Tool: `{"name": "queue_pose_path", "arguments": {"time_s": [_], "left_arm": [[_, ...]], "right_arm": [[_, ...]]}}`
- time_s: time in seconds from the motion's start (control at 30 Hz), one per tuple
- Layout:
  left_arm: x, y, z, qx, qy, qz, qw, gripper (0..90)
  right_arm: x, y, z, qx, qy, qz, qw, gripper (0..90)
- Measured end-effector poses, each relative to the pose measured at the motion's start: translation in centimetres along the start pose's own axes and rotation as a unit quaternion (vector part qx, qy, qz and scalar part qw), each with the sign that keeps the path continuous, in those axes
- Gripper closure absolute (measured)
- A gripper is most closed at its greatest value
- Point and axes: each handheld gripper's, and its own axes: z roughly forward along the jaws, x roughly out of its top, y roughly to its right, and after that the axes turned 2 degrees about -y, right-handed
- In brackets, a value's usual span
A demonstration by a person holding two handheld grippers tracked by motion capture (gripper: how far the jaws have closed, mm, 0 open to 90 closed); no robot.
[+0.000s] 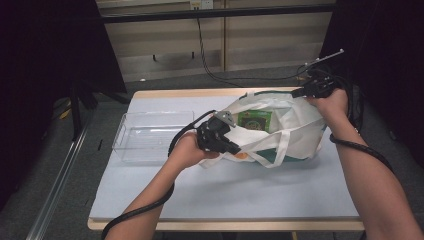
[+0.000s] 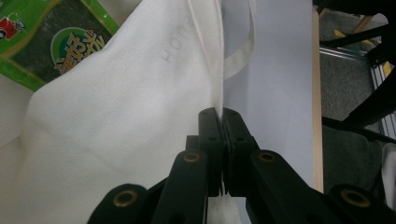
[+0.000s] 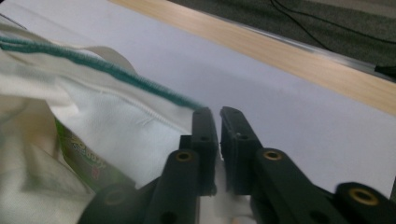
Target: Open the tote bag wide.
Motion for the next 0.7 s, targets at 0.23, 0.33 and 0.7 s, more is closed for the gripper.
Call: {"name": "queue_pose_path", "arguments": {"time_s": [0.23, 0.33, 0.7], "left_arm": [[-0.1, -0.2, -0.1, 0.008, 0.0, -0.002, 1.0, 88.1], [-0.1, -0.2, -0.2, 0.011, 0.005, -0.005, 0.9999, 88.1], [0.0, -0.1, -0.5, 0.02, 0.012, -0.018, 0.9996, 86.8]], "right_arm": [[-0.2, 0.2, -1.2, 0.01, 0.006, -0.004, 0.9999, 70.6], [-0.7, 0.4, -1.6, 0.02, 0.006, -0.001, 0.9998, 64.9], [-2.1, 0.4, -2.7, 0.048, -0.004, -0.009, 0.9988, 73.0]]}}
